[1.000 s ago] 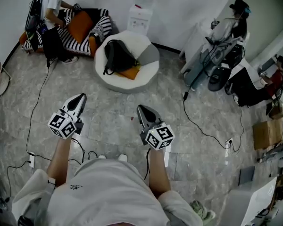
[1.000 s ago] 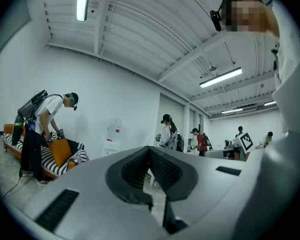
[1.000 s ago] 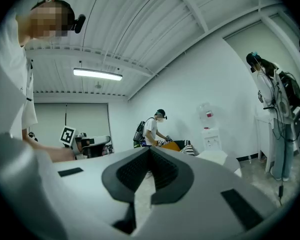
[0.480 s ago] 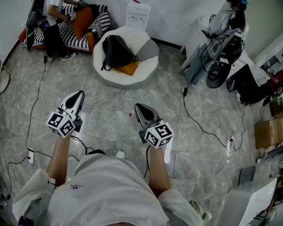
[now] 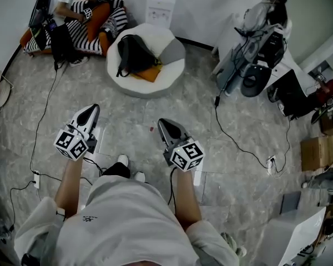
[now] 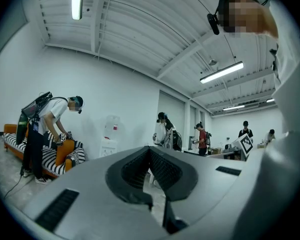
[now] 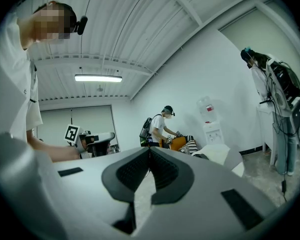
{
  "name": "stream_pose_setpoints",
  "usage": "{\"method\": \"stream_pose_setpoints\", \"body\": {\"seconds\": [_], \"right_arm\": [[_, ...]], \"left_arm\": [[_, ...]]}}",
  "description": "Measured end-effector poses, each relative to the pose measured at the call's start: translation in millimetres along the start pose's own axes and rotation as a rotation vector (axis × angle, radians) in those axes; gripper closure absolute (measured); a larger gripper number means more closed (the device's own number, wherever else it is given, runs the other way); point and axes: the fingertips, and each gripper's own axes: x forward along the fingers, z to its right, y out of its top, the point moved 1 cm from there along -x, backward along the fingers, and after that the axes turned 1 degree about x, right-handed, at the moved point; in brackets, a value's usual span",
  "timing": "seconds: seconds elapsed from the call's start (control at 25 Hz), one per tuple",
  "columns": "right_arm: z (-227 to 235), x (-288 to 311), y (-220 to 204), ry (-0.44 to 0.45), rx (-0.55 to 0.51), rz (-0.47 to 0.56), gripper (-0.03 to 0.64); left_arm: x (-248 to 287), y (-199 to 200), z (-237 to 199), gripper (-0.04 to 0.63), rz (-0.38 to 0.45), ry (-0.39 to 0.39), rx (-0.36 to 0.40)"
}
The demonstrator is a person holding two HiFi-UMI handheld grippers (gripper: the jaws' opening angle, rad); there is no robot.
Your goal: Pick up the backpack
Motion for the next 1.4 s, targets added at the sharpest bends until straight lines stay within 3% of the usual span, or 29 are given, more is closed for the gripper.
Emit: {"method": "stream_pose_setpoints", "body": {"seconds": [0.6,1.4], "right_arm": [[29.4,15.1,-4.4,-0.018,0.021,-0.004,0.611],[89.2,137.1,9.7,-0.02,0.018,-0.028,0.611]], "left_arm": [[39.0,-6.5,-11.8,0.594,-0.017,-0.018,-0.003],[121.4,-3.8,-119.3,0.594,-0.029,-0.031,-0.011]]}}
